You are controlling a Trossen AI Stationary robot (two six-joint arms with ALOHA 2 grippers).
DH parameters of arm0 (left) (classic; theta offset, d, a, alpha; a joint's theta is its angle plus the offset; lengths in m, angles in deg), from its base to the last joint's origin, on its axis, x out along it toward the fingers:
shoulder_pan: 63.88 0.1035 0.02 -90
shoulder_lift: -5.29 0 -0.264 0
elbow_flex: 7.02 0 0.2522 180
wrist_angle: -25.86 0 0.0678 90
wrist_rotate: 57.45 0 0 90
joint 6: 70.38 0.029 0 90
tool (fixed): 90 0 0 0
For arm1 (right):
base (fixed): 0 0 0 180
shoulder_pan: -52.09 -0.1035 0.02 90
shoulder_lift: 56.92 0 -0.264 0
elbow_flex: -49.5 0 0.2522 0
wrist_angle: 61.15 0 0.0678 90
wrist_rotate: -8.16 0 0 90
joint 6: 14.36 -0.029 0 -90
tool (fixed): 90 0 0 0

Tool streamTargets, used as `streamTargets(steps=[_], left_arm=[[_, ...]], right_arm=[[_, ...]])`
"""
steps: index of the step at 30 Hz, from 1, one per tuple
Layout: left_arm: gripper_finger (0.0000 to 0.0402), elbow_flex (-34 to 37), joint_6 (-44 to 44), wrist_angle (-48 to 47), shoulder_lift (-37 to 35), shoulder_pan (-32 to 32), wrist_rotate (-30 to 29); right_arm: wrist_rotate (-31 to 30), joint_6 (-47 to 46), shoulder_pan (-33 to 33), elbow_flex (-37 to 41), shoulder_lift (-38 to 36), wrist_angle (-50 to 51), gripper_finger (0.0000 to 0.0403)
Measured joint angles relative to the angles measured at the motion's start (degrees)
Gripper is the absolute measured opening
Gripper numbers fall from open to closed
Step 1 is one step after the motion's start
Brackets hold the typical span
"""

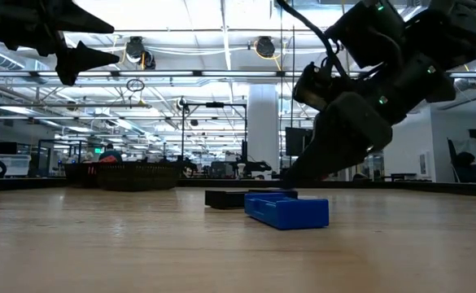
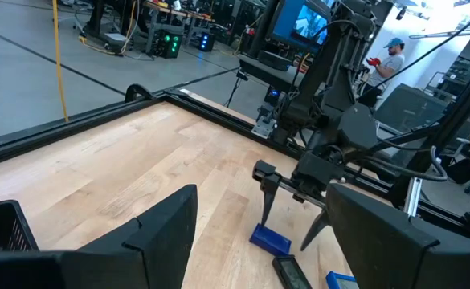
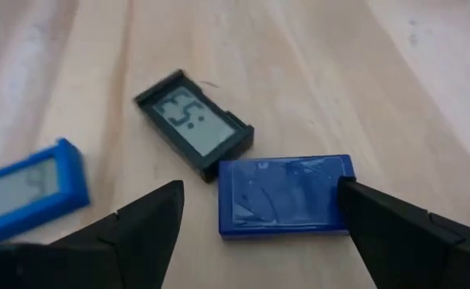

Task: Pick & Place Office items
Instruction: Put the dark blue timer into the bottom black bin

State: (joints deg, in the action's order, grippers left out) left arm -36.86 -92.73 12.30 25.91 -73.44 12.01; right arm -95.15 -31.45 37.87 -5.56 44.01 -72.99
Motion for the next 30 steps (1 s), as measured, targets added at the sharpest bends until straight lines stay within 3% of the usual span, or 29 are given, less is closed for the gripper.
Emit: streamTargets(steps=[10,14,20,30], left_arm=[[0.0278,0.00,0.00,0.01,-0.01,0.00,0.00],[0.0278,0.00,0.00,0.02,-0.01,0.00,0.00],[0.0278,0.00,0.01,0.01,-0.02,0.00,0.00],[0.0278,0.00,0.02,0.00,0.00,0.00,0.00]], right_arm=[[0.64,0.37,0.16,0.01,0.03,-11.04,0.0325],[-0.39,2.67,0.14,0.01,-0.17,-7.05,0.0325],[-10.87,3.82,-0.82,-0.17,-0.25,2.50,0.0344],[-5.30,4.05,-1.20,-0.17,-0.26,2.84,0.0351]])
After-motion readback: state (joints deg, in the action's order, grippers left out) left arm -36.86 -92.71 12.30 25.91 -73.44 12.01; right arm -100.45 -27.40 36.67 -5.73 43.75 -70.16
